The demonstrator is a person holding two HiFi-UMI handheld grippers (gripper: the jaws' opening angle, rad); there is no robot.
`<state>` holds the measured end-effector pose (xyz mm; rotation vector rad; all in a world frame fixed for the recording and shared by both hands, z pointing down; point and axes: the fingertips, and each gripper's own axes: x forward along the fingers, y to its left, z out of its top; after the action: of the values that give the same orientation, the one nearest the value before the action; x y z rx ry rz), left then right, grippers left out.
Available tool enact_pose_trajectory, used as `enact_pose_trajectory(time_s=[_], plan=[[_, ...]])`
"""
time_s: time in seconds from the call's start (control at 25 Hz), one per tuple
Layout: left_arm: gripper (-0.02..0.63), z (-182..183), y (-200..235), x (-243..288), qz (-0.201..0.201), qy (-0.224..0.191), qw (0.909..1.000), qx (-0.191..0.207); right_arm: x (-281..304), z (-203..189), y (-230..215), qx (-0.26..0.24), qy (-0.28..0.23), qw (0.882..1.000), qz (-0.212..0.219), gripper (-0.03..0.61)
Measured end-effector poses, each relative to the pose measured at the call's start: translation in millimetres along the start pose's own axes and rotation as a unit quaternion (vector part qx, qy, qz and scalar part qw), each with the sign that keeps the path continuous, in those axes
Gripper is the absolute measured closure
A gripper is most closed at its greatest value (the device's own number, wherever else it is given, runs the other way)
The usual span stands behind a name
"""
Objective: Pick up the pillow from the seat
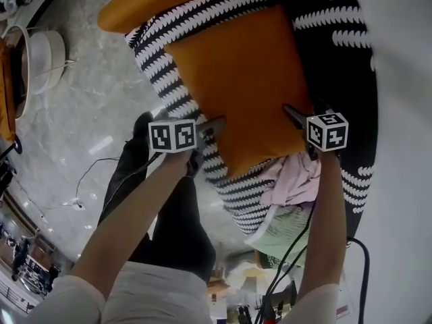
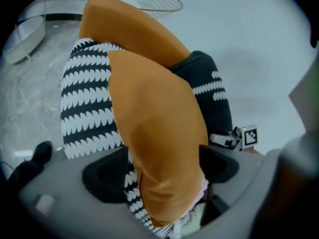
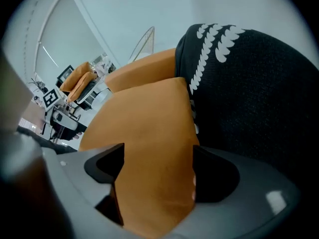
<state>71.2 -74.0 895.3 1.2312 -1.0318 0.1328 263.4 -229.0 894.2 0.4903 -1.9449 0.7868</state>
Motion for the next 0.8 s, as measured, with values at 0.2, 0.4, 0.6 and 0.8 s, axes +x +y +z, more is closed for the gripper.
enact_pose_trajectory(time_s=[0.2,0.4,0.6,0.8], plan=[[0.147,15.8,-1.6,27.9,-0.011,0.022,0.9995,-0.018,17.5,13.9,-13.5,0.038,0.035,0.999,0.017,0.12],[0.227,13.6,0.5,53.2,0.005,0.03,0.9995,0.002,27.8,-2.1,-23.0,0.036,0.037,0.998,0.023,0.162],[0.387,16.1,-3.0,51.3,0.002,0.025,0.9994,0.023,41.9,-2.4,-9.3,-0.012,0.065,0.998,-0.005,0.277],[0.477,20.6,-10.8,30.7,-0.025,0.035,0.998,0.047,31.6,9.4,24.8,-0.014,0.058,0.998,0.004,0.438]])
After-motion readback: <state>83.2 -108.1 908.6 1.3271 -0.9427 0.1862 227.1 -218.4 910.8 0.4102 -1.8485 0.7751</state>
